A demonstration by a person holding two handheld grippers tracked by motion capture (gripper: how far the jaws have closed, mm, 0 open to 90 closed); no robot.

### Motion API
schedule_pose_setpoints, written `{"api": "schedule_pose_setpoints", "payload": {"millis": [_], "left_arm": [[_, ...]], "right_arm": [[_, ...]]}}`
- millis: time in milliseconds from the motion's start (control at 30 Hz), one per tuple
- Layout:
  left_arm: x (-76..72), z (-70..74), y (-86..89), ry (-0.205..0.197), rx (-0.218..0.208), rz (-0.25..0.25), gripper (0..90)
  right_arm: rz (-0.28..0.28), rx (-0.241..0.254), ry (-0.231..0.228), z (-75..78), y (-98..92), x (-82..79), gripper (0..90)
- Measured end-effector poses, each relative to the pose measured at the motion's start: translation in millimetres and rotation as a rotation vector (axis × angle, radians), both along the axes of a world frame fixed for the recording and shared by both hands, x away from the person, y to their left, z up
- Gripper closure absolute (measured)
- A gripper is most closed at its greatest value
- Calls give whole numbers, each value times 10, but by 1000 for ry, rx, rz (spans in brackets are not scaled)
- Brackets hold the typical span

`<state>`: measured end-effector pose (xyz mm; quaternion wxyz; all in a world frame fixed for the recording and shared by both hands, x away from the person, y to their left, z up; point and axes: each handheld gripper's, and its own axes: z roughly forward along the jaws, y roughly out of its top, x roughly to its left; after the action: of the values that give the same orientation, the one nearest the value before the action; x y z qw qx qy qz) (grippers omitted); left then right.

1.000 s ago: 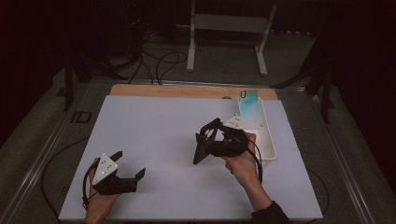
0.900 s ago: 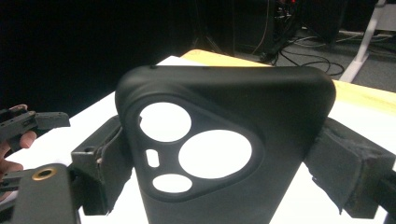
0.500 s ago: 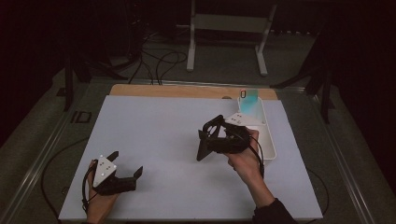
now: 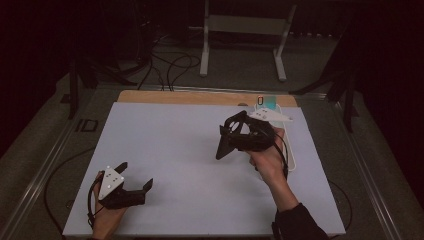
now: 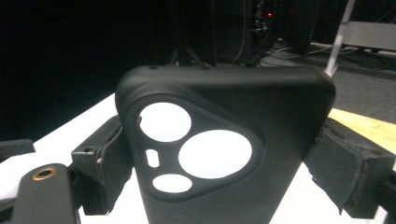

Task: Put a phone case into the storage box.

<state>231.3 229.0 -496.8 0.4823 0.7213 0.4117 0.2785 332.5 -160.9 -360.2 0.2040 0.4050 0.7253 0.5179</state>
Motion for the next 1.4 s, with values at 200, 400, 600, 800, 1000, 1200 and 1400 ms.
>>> {"api": "schedule_pose_setpoints", "payload": {"millis": [200, 400, 600, 800, 1000, 1200, 1400], "left_arm": [[4, 1, 2, 2, -2, -5, 0], [4, 1, 6, 2, -5, -6, 0], [3, 3, 5, 1, -7, -5, 0], [3, 3, 8, 2, -7, -3, 0], [2, 4, 9, 2, -7, -2, 0], [0, 5, 10, 1, -11, -1, 0], [2, 5, 10, 1, -14, 0, 0]], "right_arm": [[-28, -7, -14, 75, -62, 75, 142], [-58, -9, -24, 134, -124, 151, 142], [-87, -24, -36, 187, -184, 246, 142], [-127, -19, -31, 213, -250, 349, 142], [-154, -26, -27, 214, -294, 423, 142], [-173, -27, -26, 223, -328, 484, 142], [-196, -33, -26, 253, -380, 540, 142]]}}
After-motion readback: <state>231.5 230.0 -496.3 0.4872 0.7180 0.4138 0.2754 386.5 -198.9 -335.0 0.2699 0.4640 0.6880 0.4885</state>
